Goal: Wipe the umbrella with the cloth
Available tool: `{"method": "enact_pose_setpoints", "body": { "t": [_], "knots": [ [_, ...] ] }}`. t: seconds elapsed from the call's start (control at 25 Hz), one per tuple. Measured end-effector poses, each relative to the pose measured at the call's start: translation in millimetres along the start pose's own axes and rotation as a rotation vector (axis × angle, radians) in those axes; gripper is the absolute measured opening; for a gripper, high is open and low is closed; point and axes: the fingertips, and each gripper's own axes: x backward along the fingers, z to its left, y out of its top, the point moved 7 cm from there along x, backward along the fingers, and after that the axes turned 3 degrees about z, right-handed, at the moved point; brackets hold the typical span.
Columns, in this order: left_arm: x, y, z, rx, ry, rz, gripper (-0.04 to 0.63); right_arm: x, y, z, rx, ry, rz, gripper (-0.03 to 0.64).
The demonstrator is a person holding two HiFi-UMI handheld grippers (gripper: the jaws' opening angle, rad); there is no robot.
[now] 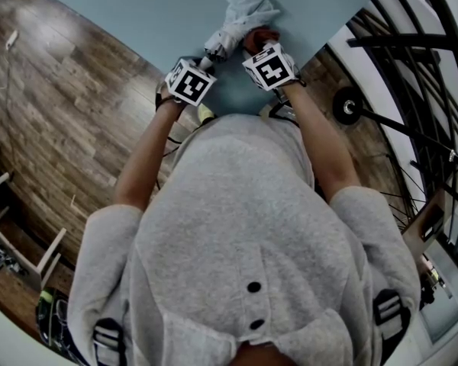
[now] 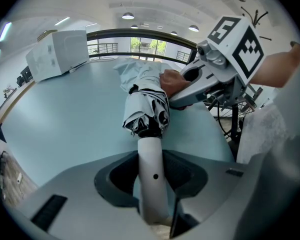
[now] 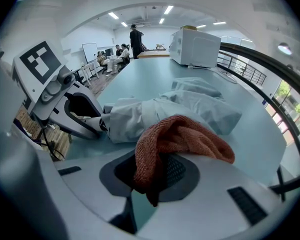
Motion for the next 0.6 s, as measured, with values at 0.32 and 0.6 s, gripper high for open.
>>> {"method": "enact_pose_setpoints", "body": {
  "t": [0.32, 0.6],
  "knots": [
    [-1.8, 3.2, 0.4, -0.001, -0.005, 0.003, 0.158, -0.2, -0.2, -3.1, 0.012, 0.023, 0.013, 0.074],
    [-2.2, 1.7, -1.2, 0.005, -0.012, 0.011, 0.158, 1.2, 7.5, -0.1, 0.021, 0.046, -0.025, 0.074]
  ]
}}
